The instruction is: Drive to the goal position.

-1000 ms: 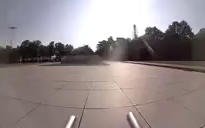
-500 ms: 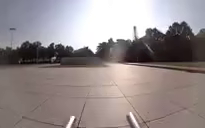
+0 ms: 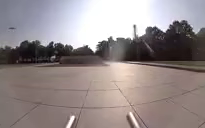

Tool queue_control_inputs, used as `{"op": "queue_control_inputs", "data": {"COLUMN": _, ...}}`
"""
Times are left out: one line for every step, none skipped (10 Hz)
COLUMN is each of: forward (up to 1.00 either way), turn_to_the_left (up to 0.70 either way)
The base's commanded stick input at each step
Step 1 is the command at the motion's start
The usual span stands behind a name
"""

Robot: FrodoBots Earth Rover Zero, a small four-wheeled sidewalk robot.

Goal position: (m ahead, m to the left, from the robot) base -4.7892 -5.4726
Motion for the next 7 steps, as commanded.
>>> {"op": "queue_control_inputs", "data": {"forward": 0.7, "turn_to_the_left": 0.0}}
{"op": "queue_control_inputs", "data": {"forward": 0.7, "turn_to_the_left": 0.0}}
{"op": "queue_control_inputs", "data": {"forward": 0.7, "turn_to_the_left": 0.0}}
{"op": "queue_control_inputs", "data": {"forward": 0.7, "turn_to_the_left": 0.0}}
{"op": "queue_control_inputs", "data": {"forward": 0.7, "turn_to_the_left": 0.0}}
{"op": "queue_control_inputs", "data": {"forward": 0.7, "turn_to_the_left": -0.35}}
{"op": "queue_control_inputs", "data": {"forward": 0.7, "turn_to_the_left": -0.35}}
